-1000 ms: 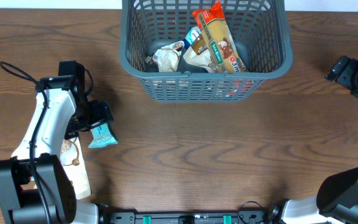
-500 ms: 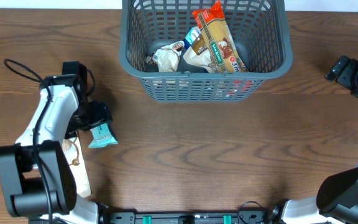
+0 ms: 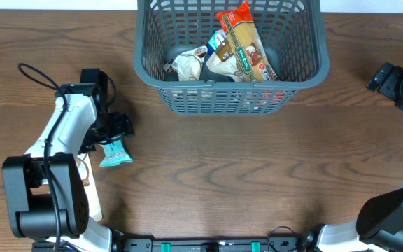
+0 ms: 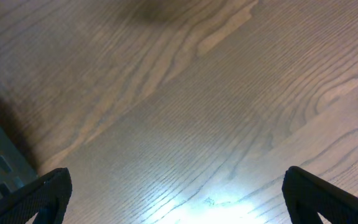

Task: Pack container
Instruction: 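Grasp the mint-green wipes pack with the left gripper and lift, then carry the wipes pack over the basket and drop it inside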

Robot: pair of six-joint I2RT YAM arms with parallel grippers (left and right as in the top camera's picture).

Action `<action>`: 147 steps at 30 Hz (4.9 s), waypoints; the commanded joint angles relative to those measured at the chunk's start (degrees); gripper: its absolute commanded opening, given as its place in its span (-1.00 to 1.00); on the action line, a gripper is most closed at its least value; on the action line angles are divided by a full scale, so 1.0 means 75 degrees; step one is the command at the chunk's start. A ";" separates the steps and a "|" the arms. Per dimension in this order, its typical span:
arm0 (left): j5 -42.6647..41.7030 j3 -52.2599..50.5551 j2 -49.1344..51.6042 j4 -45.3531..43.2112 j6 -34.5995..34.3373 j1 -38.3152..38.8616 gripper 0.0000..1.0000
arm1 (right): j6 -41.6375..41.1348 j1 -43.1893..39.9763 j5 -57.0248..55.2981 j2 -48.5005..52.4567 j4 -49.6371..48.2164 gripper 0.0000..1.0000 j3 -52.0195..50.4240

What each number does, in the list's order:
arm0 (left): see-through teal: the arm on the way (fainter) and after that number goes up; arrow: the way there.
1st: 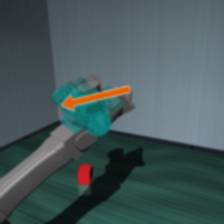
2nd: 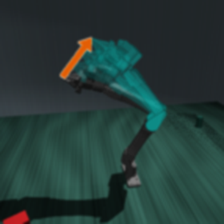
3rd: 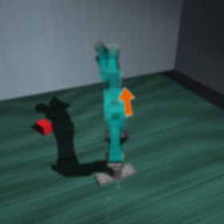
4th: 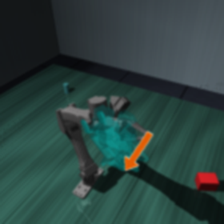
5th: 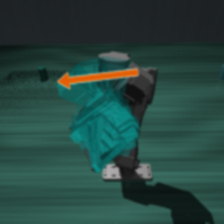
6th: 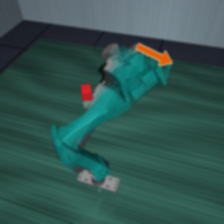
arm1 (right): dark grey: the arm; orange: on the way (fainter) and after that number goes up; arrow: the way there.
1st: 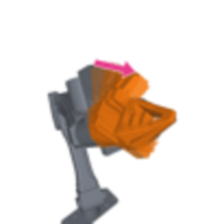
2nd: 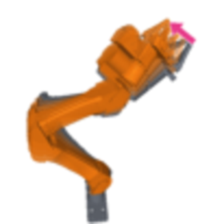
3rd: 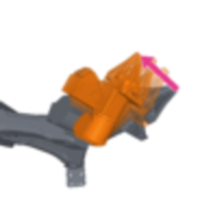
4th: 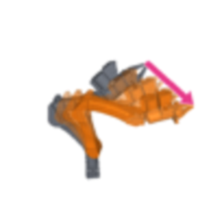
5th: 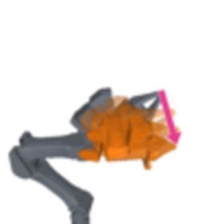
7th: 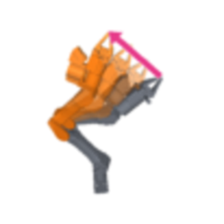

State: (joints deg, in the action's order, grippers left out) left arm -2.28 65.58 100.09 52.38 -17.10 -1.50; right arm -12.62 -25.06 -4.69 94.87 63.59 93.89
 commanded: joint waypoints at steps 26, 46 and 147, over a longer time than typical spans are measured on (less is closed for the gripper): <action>-0.0032 -0.0842 0.0044 -0.0638 -0.0219 0.0032 0.88 | -0.0085 -0.0003 -0.0026 -0.0032 0.0009 0.99 -0.0006; -0.0032 -0.1335 0.0044 -0.0892 -0.0219 0.0032 -0.20 | -0.0085 -0.0003 -0.0026 -0.0032 0.0009 0.98 -0.0006; 0.0787 0.4004 -0.0015 -0.2413 0.0933 0.3768 0.07 | -0.0085 -0.0006 -0.0026 -0.0032 0.0009 0.99 -0.0006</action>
State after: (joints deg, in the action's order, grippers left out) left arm 2.15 92.53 99.57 34.46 -11.81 27.20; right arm -12.62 -25.06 -4.69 94.87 63.59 93.89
